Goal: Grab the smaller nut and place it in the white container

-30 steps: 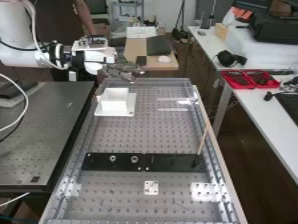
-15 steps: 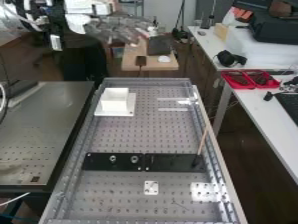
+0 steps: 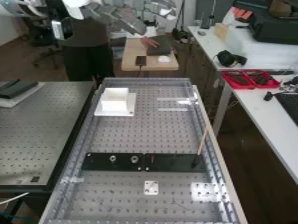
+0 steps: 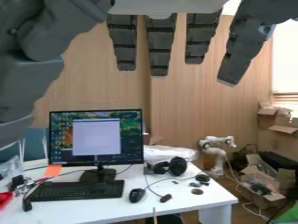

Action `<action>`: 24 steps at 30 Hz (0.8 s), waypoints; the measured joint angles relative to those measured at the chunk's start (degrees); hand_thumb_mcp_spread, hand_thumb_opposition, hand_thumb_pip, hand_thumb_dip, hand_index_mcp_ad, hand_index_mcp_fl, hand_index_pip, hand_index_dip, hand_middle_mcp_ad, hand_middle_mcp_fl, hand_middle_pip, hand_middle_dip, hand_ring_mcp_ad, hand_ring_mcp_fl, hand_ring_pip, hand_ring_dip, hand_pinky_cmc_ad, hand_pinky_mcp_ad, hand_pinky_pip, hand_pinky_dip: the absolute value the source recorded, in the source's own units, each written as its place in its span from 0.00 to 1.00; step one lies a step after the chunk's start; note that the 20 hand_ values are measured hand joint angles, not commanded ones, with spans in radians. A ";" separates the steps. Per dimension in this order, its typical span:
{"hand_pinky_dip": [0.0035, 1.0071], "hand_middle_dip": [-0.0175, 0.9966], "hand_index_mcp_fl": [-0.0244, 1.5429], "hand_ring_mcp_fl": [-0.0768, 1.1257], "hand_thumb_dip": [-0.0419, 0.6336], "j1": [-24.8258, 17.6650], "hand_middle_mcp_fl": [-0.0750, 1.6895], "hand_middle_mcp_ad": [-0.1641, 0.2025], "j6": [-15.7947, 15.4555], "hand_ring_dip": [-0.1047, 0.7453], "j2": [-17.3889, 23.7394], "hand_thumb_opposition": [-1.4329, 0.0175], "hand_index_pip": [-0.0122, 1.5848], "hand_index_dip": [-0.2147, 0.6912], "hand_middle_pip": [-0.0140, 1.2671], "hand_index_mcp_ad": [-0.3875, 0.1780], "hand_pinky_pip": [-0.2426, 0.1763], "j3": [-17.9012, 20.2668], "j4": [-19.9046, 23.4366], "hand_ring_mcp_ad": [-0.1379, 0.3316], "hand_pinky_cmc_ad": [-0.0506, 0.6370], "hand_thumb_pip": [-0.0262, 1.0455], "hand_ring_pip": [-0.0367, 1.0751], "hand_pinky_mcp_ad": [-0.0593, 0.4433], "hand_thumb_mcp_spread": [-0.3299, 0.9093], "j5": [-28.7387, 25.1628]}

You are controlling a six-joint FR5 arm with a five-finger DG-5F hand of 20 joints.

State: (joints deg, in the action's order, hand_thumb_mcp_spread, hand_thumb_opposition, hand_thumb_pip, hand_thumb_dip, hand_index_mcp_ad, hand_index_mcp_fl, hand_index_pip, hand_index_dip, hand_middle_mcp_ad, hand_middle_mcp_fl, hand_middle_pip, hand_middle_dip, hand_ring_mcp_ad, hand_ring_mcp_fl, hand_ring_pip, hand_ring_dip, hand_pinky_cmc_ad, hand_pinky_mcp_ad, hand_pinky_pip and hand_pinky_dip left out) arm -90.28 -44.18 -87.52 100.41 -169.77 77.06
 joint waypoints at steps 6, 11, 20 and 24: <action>0.40 0.20 0.09 0.07 0.10 -0.60 0.12 0.63 -0.07 0.22 -1.81 0.54 0.07 0.43 0.11 0.54 0.40 -2.53 -1.67 0.65 0.65 0.38 0.12 0.77 0.44 -1.62; 0.39 0.20 0.09 0.07 0.10 -1.05 0.12 0.63 -0.02 0.22 -2.79 0.54 0.07 0.42 0.11 0.55 0.39 -3.97 -3.15 0.65 0.65 0.38 0.12 0.77 0.44 -2.11; 0.37 0.20 0.10 0.07 0.10 -0.99 0.12 0.65 0.00 0.22 -3.78 0.53 0.08 0.42 0.11 0.54 0.40 -5.00 -4.01 0.66 0.65 0.39 0.12 0.77 0.44 -0.93; 0.37 0.20 0.10 0.07 0.10 -0.77 0.12 0.65 -0.14 0.22 -3.85 0.53 0.08 0.42 0.11 0.55 0.37 -5.08 -3.82 0.66 0.65 0.39 0.12 0.77 0.44 -0.29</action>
State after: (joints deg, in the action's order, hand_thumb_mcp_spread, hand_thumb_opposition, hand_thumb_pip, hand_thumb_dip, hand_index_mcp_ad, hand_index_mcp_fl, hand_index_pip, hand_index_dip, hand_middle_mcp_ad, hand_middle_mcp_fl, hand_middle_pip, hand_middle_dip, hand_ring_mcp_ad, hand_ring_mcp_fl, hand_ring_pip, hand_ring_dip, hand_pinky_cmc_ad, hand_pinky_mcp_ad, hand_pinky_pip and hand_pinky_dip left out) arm -91.05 -44.31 -91.37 95.34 -173.59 76.77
